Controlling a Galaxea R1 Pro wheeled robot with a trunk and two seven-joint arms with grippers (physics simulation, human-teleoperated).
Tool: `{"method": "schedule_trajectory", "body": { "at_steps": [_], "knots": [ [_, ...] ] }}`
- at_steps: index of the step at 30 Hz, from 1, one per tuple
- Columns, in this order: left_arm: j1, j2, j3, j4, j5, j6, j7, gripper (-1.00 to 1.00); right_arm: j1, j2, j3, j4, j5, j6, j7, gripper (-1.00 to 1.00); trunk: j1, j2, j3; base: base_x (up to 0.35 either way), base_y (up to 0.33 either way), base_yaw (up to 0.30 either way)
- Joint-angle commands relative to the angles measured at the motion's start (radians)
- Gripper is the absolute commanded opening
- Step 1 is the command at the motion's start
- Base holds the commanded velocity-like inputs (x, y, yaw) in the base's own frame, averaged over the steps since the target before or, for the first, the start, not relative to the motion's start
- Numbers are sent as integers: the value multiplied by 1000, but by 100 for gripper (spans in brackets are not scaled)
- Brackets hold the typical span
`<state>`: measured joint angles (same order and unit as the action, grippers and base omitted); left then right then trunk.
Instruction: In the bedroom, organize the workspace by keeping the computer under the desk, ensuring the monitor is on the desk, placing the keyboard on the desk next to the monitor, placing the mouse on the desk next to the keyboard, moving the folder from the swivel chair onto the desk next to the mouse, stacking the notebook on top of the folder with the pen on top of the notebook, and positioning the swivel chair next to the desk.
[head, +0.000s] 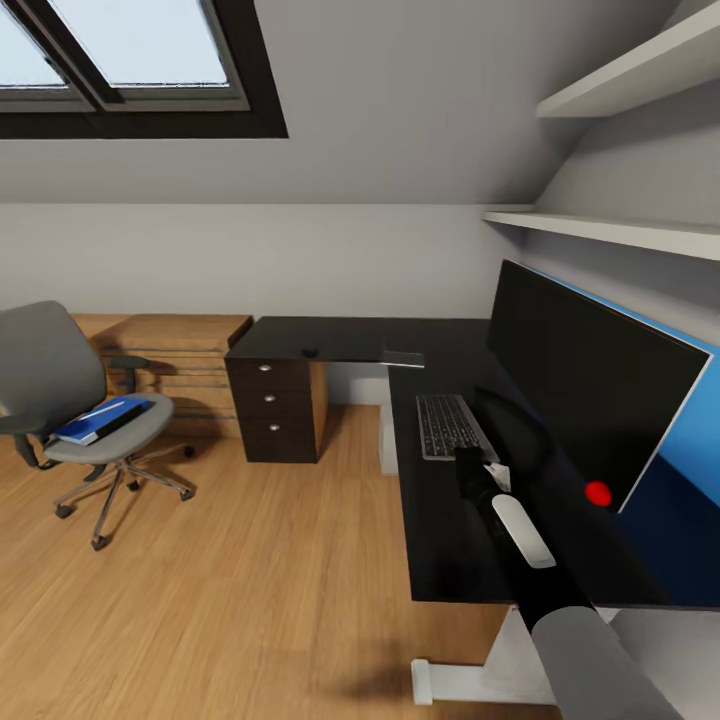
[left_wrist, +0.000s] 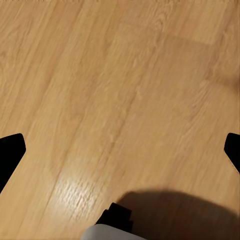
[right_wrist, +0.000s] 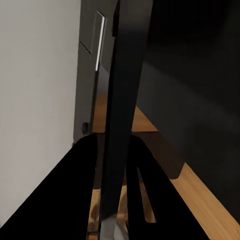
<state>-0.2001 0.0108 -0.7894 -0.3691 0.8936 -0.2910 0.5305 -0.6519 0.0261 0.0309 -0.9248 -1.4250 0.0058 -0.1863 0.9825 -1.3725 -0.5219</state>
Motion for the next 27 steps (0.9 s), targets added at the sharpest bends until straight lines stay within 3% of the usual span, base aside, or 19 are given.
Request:
{"method": "schedule_trajectory", "body": {
  "at_steps": [1, 27],
  "knots": [
    [-1, 1, -9, -2, 10, -5, 5, 100, -1, 0, 1, -2, -5, 0, -5, -100, 0, -1, -1, 235, 0, 0],
    [-1, 1, -8, -2, 10, -3, 5, 100, -1, -2, 1, 0, -5, 2, -5, -100, 0, -1, -1, 82, 0, 0]
  ]
}}
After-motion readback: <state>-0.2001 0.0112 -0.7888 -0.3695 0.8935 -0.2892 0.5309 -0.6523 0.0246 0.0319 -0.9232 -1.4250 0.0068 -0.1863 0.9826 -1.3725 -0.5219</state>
